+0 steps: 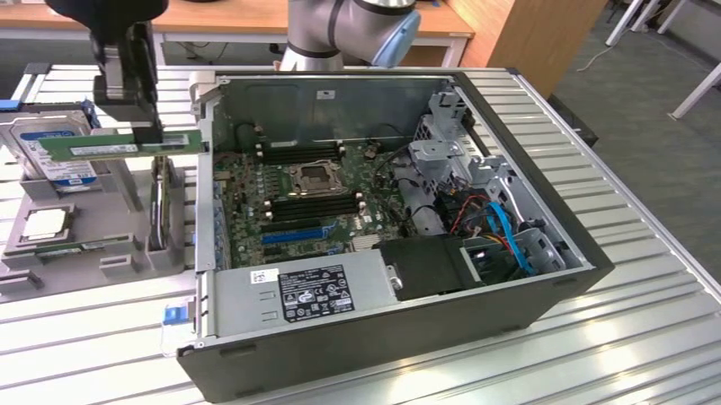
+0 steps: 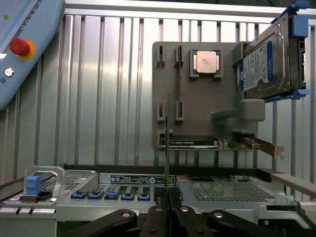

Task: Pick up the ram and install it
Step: 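Pick up the ram and move it above insertion slot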

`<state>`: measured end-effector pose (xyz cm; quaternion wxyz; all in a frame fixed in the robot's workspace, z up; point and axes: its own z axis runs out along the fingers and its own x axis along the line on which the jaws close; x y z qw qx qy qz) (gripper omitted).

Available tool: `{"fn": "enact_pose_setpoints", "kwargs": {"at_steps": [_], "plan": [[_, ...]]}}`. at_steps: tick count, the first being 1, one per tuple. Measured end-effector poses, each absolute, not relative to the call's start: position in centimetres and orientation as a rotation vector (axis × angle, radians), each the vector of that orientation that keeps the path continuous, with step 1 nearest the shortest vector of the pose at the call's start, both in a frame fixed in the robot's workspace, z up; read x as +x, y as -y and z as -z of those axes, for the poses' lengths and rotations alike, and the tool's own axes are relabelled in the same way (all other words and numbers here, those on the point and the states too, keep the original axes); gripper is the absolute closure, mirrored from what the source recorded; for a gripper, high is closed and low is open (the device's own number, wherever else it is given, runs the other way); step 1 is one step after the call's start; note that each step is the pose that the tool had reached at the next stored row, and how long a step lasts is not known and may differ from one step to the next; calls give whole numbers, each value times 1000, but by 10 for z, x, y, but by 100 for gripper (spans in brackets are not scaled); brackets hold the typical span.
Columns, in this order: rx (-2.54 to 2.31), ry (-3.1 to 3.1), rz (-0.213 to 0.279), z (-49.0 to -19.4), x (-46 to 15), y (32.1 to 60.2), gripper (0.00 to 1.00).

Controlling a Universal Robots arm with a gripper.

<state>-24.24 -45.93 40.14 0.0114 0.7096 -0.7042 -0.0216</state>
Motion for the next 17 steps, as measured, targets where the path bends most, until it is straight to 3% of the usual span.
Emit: {"fn": "enact_pose_setpoints", "kwargs": {"at_steps": [17], "plan": [[2213,2196,68,-401,-204,459,88]]}}
